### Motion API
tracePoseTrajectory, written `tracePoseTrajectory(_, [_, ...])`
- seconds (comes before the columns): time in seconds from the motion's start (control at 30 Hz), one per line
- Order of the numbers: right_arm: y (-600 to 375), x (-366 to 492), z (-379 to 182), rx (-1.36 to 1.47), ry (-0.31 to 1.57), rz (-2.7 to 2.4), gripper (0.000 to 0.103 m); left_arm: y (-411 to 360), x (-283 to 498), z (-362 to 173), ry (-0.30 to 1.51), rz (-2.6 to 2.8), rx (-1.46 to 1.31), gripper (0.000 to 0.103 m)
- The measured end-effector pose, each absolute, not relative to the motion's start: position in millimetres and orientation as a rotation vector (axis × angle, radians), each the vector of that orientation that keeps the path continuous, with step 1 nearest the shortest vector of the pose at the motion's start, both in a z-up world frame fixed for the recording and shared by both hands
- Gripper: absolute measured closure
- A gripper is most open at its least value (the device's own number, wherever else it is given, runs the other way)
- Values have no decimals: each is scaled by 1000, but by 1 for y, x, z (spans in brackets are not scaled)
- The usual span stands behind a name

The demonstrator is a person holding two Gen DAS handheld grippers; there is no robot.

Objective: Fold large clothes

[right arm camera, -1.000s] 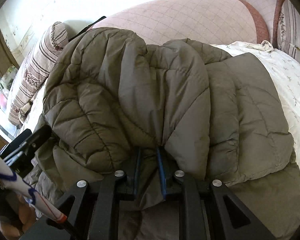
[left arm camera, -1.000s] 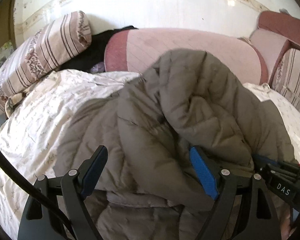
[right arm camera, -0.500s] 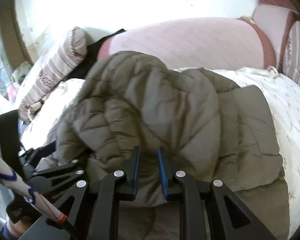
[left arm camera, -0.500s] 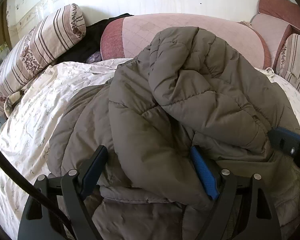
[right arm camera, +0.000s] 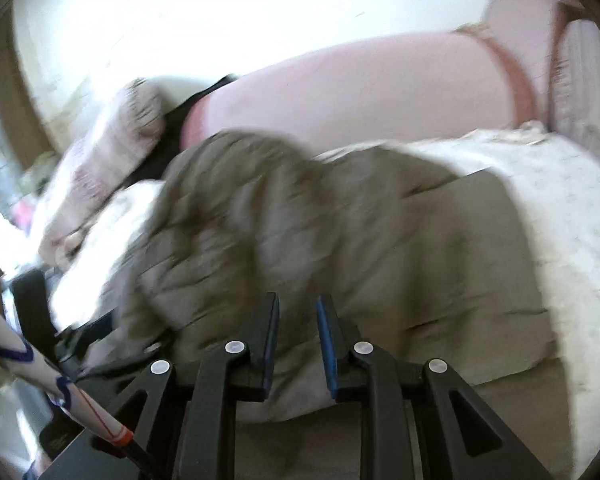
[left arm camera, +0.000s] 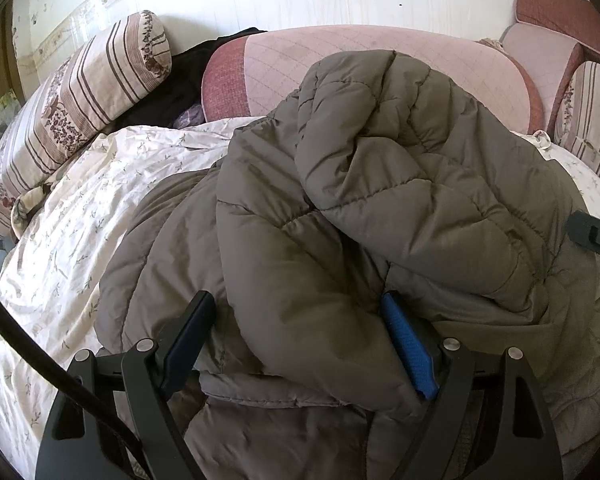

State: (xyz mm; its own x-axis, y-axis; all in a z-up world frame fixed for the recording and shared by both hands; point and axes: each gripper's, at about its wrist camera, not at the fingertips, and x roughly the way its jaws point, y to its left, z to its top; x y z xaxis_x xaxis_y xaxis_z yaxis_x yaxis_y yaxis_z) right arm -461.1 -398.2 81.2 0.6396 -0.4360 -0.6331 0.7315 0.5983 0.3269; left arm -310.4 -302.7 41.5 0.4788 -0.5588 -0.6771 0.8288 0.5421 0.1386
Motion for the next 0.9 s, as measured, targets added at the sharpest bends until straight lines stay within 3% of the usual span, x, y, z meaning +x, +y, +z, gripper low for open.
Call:
tracePoseTrajectory(0.2, [-418,-457,44,702,648,-696,81,-302,-311,41,615,-887,496,19])
tracePoseTrajectory(0.63, [-382,-448,76,559,582,-685,80,-301,-313,41,607,-884,498,18])
tracePoseTrajectory(0.9, [-369,-430,55,532,691,-632,79,-303,-313,39,600,-878,508,18])
